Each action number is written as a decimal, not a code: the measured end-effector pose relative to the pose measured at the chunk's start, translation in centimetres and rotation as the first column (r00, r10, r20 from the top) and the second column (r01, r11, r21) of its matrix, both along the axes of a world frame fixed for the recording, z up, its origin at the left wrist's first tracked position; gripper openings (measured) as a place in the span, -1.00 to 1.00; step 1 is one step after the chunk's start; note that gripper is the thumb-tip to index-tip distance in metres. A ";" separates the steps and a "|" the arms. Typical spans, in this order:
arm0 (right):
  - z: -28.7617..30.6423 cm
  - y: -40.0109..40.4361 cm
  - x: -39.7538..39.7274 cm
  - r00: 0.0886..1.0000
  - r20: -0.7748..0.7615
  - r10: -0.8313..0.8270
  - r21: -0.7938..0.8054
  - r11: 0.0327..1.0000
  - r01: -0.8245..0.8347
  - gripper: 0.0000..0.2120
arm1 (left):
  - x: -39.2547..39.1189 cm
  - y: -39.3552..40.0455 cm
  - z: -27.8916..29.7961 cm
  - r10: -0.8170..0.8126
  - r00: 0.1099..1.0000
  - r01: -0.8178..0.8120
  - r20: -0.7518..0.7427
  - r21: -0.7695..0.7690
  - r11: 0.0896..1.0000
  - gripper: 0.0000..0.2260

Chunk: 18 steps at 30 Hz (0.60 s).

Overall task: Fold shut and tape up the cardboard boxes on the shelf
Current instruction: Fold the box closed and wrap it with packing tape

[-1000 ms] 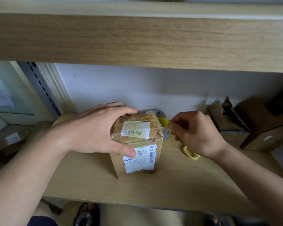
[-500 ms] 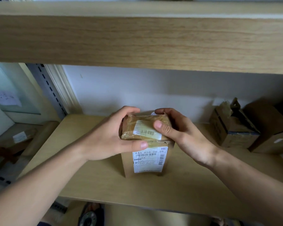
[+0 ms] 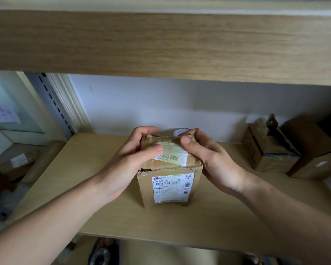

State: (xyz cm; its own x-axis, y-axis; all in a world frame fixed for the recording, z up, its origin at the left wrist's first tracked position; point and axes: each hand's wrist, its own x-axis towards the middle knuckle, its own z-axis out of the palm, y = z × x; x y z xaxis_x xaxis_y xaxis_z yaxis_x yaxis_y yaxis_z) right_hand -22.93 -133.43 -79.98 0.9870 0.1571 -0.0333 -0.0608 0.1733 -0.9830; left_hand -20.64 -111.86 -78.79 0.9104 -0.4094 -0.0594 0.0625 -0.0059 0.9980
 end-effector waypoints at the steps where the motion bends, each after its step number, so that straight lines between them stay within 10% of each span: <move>1: 0.1 -0.4 -0.1 0.999 0.003 0.032 -0.013 0.999 -0.032 -0.48 | 0.0 0.2 -0.1 -0.013 1.000 0.013 -0.004 -0.008 1.000 -0.57; 8: -0.2 -1.5 0.1 0.996 0.056 0.063 0.007 0.998 -0.064 -0.26 | 1.0 1.2 -0.7 -0.088 0.995 0.085 -0.046 -0.054 0.995 -0.60; 18: -0.4 -0.7 0.0 0.987 0.119 -0.104 -0.003 0.994 0.105 -0.53 | 1.9 1.3 -0.8 -0.011 1.000 0.008 -0.027 -0.088 0.996 -0.69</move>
State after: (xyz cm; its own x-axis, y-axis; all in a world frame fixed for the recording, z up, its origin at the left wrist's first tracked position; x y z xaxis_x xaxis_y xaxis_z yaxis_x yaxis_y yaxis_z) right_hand -22.92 -134.15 -80.41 0.9951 0.0533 0.0837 0.0740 0.1633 -0.9838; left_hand -18.74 -110.57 -79.58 0.9051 -0.4226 -0.0473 0.0897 0.0809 0.9927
